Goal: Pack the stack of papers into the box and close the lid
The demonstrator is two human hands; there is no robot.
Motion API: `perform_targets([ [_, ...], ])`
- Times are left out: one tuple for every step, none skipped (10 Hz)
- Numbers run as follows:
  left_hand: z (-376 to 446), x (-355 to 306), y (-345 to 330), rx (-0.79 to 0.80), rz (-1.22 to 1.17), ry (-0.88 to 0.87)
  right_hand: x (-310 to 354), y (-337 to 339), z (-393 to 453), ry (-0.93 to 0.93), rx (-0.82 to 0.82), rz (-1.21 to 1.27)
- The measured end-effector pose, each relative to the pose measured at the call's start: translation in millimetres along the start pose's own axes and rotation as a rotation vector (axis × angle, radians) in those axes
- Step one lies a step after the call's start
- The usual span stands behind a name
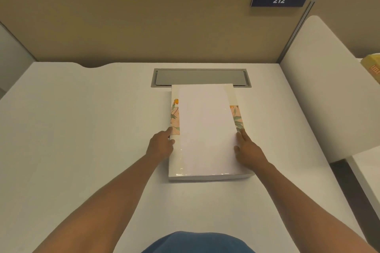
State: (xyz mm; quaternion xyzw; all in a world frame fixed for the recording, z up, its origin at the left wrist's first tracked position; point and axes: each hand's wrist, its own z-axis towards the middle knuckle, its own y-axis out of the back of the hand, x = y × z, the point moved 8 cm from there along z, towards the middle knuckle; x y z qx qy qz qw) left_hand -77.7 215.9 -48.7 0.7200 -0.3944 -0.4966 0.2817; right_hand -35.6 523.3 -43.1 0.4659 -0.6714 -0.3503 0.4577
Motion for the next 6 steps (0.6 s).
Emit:
perform_targets([
  [6.9, 0.6, -0.6, -0.01, 0.023, -0.014, -4.4, -10.6, 1.4, -0.045, 0.007, -0.05],
  [15.7, 0.0, 0.6, 0.0, 0.06, -0.035, -2.6, -10.6, 2.1, -0.083, -0.002, -0.072],
  [17.6, -2.7, 2.2, 0.013, 0.104, -0.041, 1.1, -7.2, 0.2, -0.094, -0.002, -0.11],
  [14.8, -10.3, 6.7, 0.049, 0.315, -0.103, 5.6, -2.1, -1.9, -0.078, 0.018, -0.162],
  [7.6, -22.0, 17.8, 0.013, 0.446, -0.197, 10.8, 13.9, -3.6, -0.108, -0.017, -0.115],
  [1.8, -38.5, 26.0, -0.007, 0.411, -0.289, 26.8, 30.8, -4.0, -0.07, -0.15, -0.095],
])
